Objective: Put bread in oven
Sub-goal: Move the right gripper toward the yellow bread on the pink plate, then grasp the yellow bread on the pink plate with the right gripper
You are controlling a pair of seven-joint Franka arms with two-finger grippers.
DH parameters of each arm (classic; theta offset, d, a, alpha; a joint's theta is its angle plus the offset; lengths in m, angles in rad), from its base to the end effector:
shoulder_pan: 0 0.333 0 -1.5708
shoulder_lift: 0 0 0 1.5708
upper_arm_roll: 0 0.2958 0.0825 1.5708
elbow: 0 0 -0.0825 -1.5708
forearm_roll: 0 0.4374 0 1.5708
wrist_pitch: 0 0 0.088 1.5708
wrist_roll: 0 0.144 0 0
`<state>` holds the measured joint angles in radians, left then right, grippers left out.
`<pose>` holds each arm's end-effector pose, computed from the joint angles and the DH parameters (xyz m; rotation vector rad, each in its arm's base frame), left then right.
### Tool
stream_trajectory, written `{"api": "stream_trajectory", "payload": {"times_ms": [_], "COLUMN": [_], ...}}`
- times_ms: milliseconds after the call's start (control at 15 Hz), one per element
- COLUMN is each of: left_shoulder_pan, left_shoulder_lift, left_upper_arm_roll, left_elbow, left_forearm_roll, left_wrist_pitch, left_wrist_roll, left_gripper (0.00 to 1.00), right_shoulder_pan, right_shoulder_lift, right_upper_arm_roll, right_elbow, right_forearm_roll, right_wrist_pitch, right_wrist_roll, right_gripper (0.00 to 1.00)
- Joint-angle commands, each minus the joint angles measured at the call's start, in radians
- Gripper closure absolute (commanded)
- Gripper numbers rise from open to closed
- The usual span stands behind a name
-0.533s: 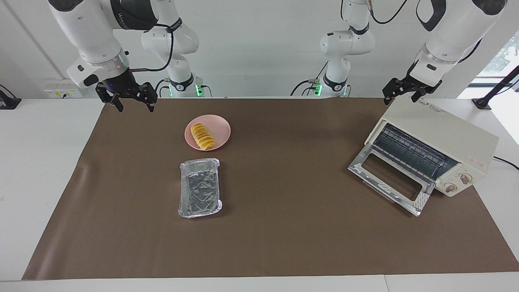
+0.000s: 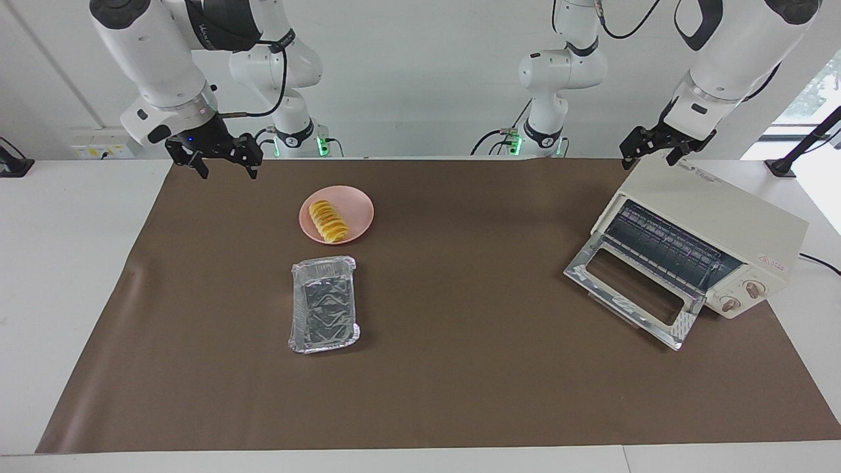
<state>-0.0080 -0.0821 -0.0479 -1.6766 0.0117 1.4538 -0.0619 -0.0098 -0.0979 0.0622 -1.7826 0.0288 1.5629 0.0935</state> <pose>0.5633 -0.0305 0.5517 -3.1101 -0.0109 0.2175 0.5660 0.0348 0.5140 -3.1211 0.0676 0.1927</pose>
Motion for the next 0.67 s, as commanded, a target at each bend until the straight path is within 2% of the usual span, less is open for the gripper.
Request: {"api": "stream_trajectory", "payload": {"times_ms": [0,200,333,600], "left_shoulder_pan": [0.008,0.008,0.008,0.008], "left_shoulder_lift": [-0.013,-0.013,-0.013,-0.013], "left_upper_arm_roll": [-0.001,-0.001,-0.001,-0.001], "left_elbow": [-0.006,-0.006,-0.006,-0.006], "left_forearm_roll": [-0.016,-0.016,-0.016,-0.016], "left_wrist_pitch": [-0.009,-0.007,-0.007,-0.009], "left_wrist_roll": [0.001,0.001,0.001,0.001], "left_gripper": [0.00,0.00,0.00,0.00], "right_shoulder_pan": [0.077,0.148,0.178,0.220], "right_shoulder_lift": [-0.078,-0.056,-0.040,-0.025], "right_upper_arm_roll": [0.021,0.021,0.021,0.022], "right_elbow": [-0.176,-0.274,-0.369,-0.526], "right_forearm_roll": [0.028,0.033,0.049,0.056], "right_wrist_pitch": [0.132,0.225,0.334,0.555], "right_wrist_roll": [0.118,0.176,0.181,0.100], "right_gripper": [0.00,0.00,0.00,0.00]}}
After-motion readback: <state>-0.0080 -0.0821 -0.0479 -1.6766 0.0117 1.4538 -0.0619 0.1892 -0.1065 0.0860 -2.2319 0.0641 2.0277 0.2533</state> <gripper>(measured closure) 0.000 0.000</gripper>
